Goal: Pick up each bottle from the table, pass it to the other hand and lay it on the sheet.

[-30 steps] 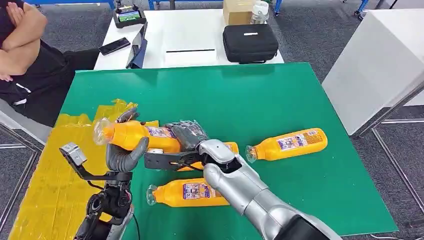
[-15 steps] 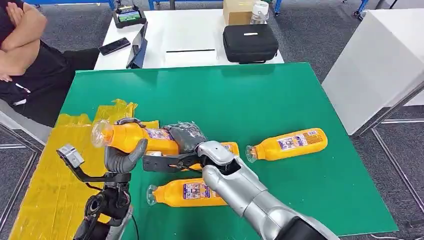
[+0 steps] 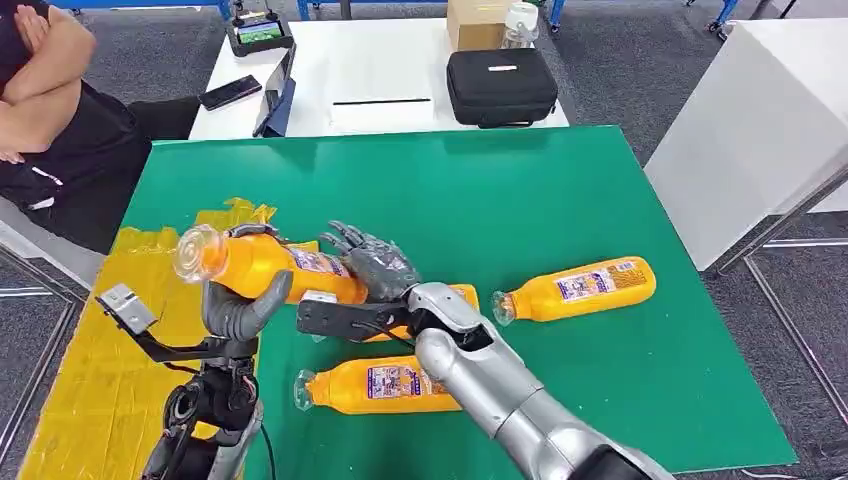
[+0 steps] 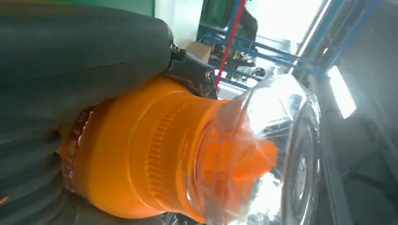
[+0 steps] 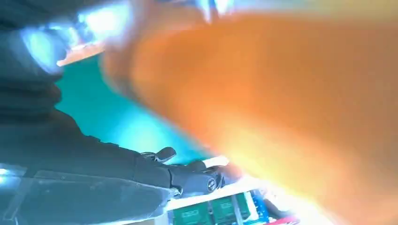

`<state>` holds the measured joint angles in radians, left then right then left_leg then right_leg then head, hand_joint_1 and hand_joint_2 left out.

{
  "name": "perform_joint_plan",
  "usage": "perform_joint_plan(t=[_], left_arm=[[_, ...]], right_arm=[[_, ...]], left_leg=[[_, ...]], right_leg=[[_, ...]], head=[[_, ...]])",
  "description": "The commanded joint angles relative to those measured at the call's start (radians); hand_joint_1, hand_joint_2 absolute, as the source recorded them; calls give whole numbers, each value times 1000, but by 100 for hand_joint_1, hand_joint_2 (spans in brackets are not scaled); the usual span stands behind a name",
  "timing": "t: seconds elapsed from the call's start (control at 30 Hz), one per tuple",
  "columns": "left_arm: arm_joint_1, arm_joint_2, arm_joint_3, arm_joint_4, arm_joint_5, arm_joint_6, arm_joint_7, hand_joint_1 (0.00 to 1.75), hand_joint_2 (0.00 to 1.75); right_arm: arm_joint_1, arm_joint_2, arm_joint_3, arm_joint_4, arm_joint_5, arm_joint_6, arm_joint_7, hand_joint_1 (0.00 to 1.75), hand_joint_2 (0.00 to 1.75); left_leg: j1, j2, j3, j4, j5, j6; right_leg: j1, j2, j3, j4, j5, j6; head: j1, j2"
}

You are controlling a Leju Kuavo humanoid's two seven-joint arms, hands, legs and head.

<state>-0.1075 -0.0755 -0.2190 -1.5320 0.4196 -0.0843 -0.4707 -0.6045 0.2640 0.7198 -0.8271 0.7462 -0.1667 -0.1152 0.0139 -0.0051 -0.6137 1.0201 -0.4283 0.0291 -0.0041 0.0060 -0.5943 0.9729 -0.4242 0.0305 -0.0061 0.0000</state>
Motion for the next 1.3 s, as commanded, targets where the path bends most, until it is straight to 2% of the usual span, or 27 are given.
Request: perform_joint_plan(t=[0.03,0.1,0.2,0.3,0.4,0.47,0.5,0.53,0.57,0.6,0.63,0.87,0.97,1.0,1.03,1.2,1.27,1.3], left_arm=[[-14,-9,43,-13,-65,53,-27,175,175],[-7,-1,64,-21,-86,75,-30,175,175],[2,8,84,-19,-153,126,-51,175,175],[-9,13,88,4,-298,249,-77,175,175],[-26,24,82,47,-496,427,-95,175,175],[-55,46,57,125,-771,634,-74,175,175],[-66,50,48,157,-861,687,-58,175,175],[-83,63,43,219,-1068,776,-4,175,175],[-99,79,42,280,-1250,782,76,175,175],[-113,78,40,318,-1303,775,101,175,175],[-142,78,39,387,-1380,768,135,175,175],[-260,87,35,628,-1519,782,228,175,175],[-259,102,55,673,-1530,777,238,175,175],[-256,105,56,672,-1528,779,236,175,175],[-256,105,56,672,-1528,779,236,175,175],[-253,103,55,670,-1528,779,235,175,175],[-253,110,59,682,-1543,738,262,175,175],[-254,111,62,687,-1542,728,264,175,175]], right_arm=[[24,-71,-70,-104,-18,-6,-11,0,0],[47,-108,-97,-172,-35,-6,-25,0,0],[100,-145,-148,-274,-62,13,-50,0,0],[144,-163,-177,-341,-62,23,-60,0,0],[173,-180,-195,-378,-71,32,-75,0,0],[190,-196,-205,-397,-89,45,-94,0,0],[199,-203,-208,-408,-96,50,-104,0,0],[219,-212,-215,-430,-119,66,-121,0,0],[234,-227,-213,-452,-132,77,-133,0,0],[246,-239,-214,-469,-143,83,-138,0,0],[261,-260,-210,-497,-156,94,-138,0,0],[334,-343,-167,-636,-179,153,-129,0,0],[361,-374,-128,-661,-191,185,-137,0,0],[364,-374,-126,-661,-190,184,-136,0,0],[364,-374,-126,-661,-190,184,-136,0,0],[358,-372,-124,-658,-189,184,-136,0,0],[344,-400,-72,-653,-195,252,-141,0,0],[344,-407,-59,-653,-193,271,-135,0,175]], left_leg=[[0,-1,1,0,0,0],[-1,-2,5,-1,-1,-1],[0,-3,3,-1,0,0],[0,-3,3,-1,0,0],[-1,-4,3,-1,0,0],[0,-3,2,-1,0,0],[-1,-4,3,-2,0,0],[-1,-5,3,-2,1,0],[-1,-5,2,-2,1,0],[-1,-7,7,-4,1,-1],[-1,-6,4,-3,1,-1],[-1,-4,2,-1,1,0],[-1,-4,3,-2,1,0],[-2,-6,7,-3,0,-1],[-1,-2,4,-2,0,-1],[-1,-1,2,0,0,-1],[-1,-1,0,0,0,-1],[-1,0,2,0,0,-1]], right_leg=[[0,-2,2,0,-1,0],[-1,-3,6,0,-2,-1],[0,-4,4,-1,-1,0],[0,-4,4,-1,-2,0],[0,-5,5,-1,-2,0],[0,-3,3,-1,-1,0],[-1,-5,4,-1,-1,-1],[0,-5,4,-1,-1,0],[0,-5,4,-2,-1,0],[-1,-9,8,-2,-2,-1],[-1,-7,5,-2,-1,-1],[0,-5,3,-1,-1,0],[0,-4,3,-1,-1,0],[-1,-7,8,-2,-3,-1],[0,-2,4,-2,-1,-1],[0,-2,2,0,-1,-1],[0,-1,1,-1,0,0],[0,-1,2,0,0,0]], head=[[0,0],[0,0],[0,0],[0,0],[0,0],[0,0],[0,0],[0,0],[0,0],[0,0],[0,0],[0,0],[0,0],[0,0],[0,0],[0,0],[0,0],[0,0]])
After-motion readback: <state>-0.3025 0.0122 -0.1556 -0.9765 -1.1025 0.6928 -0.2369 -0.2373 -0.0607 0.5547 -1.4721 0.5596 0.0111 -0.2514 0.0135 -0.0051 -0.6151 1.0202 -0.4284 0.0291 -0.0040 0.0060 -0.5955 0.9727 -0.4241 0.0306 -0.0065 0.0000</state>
